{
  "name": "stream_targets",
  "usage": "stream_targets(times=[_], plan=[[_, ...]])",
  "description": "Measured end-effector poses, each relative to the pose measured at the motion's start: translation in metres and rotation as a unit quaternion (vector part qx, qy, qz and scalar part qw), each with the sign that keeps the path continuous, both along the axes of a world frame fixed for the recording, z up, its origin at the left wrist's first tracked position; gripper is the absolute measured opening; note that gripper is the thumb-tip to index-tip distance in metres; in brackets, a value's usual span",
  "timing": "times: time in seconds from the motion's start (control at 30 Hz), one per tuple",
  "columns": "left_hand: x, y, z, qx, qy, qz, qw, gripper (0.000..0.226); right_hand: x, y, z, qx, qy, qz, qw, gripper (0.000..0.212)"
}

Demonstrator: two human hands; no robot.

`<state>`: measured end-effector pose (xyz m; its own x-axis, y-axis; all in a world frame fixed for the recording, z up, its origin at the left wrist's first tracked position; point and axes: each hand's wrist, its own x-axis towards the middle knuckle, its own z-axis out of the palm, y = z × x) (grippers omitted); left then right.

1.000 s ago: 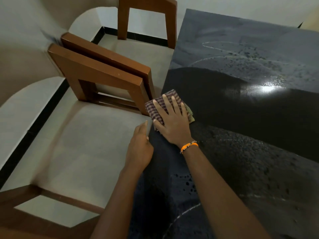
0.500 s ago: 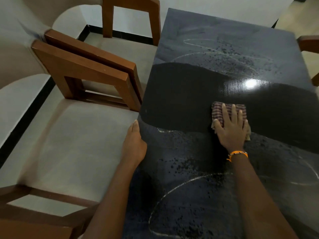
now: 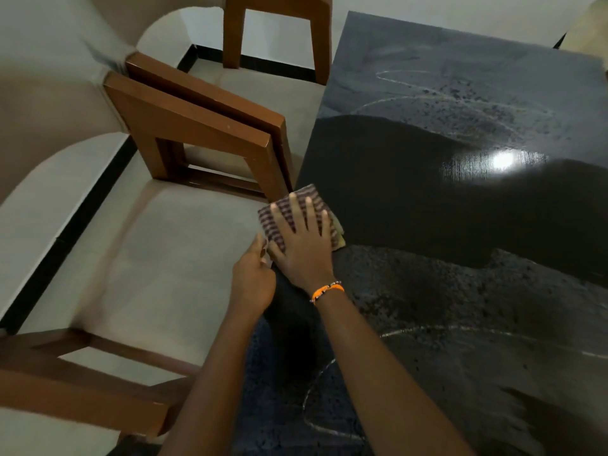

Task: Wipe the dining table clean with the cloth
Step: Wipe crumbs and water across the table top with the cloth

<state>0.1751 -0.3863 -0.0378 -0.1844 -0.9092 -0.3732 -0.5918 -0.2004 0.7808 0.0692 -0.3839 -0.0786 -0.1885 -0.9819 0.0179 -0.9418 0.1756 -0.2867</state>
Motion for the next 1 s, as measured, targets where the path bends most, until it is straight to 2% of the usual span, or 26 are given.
stream_targets(times=[0.1, 0.2, 0.43, 0.53, 0.6, 0.7, 0.83, 0.9, 1.0], plan=[[-0.001, 0.003, 0.000, -0.007, -0.014, -0.002, 1.000, 0.054, -0.017, 0.021, 0.000, -0.009, 0.002, 0.036, 0.999, 0.063], [-0.003, 0.008, -0.001, 0.014, 0.010, 0.002, 1.000, 0.053, -0.051, 0.045, 0.001, 0.006, 0.032, 0.000, 0.999, 0.065], [-0.006, 0.018, -0.003, 0.005, 0.016, -0.019, 1.000, 0.058, -0.148, 0.112, 0.003, 0.017, 0.058, -0.212, 0.975, 0.069], [-0.007, 0.019, -0.001, -0.003, 0.017, -0.027, 0.999, 0.059, -0.141, 0.110, 0.000, 0.025, 0.040, -0.319, 0.947, 0.070], [-0.008, 0.020, -0.001, -0.009, 0.013, -0.026, 1.000, 0.058, -0.118, 0.093, -0.001, 0.034, 0.031, -0.350, 0.936, 0.067], [-0.011, 0.023, -0.001, -0.016, -0.018, -0.029, 0.999, 0.055, -0.070, 0.067, -0.001, 0.033, 0.017, -0.268, 0.963, 0.068], [-0.015, 0.031, 0.001, -0.044, -0.048, -0.032, 0.997, 0.052, -0.015, 0.057, 0.002, 0.017, 0.011, -0.063, 0.998, 0.066], [-0.019, 0.041, 0.003, -0.069, -0.062, -0.037, 0.995, 0.052, -0.016, 0.063, 0.001, 0.016, 0.000, 0.012, 1.000, 0.065], [-0.033, 0.059, 0.003, -0.107, -0.100, -0.082, 0.986, 0.054, -0.044, 0.079, 0.000, 0.018, 0.004, 0.046, 0.999, 0.063]])
